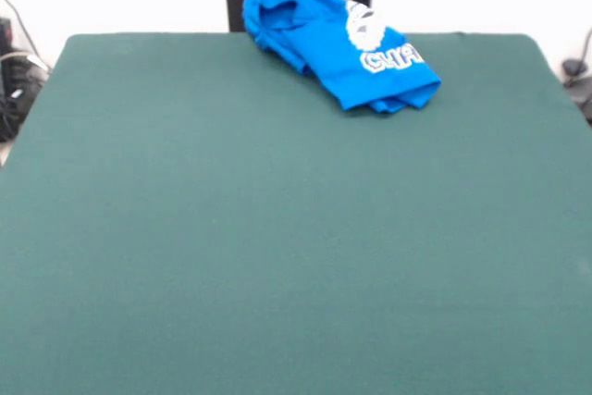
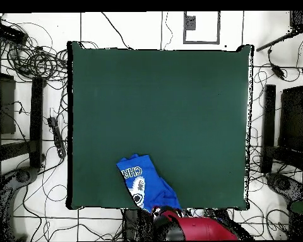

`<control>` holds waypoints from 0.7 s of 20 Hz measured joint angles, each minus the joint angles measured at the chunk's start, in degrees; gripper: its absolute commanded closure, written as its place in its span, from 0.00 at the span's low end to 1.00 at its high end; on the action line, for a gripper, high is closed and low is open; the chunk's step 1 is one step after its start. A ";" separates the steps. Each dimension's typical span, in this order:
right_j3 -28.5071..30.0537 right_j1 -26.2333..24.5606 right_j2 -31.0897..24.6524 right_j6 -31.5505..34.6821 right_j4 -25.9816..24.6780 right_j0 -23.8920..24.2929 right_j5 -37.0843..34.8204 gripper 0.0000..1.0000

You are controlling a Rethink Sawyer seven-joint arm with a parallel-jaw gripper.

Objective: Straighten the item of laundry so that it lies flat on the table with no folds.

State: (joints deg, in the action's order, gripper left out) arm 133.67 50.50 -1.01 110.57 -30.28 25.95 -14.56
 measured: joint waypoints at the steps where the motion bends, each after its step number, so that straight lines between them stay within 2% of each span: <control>1: 0.00 0.39 -0.02 0.00 0.00 0.29 -0.34 0.00; 7: 0.02 2.20 -0.86 0.00 -0.01 2.82 -1.58 0.00; 14: -0.05 0.97 -2.29 0.00 -0.05 4.48 -1.58 0.00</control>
State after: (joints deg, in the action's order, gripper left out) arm 133.62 51.48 -3.30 110.57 -30.32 30.43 -16.14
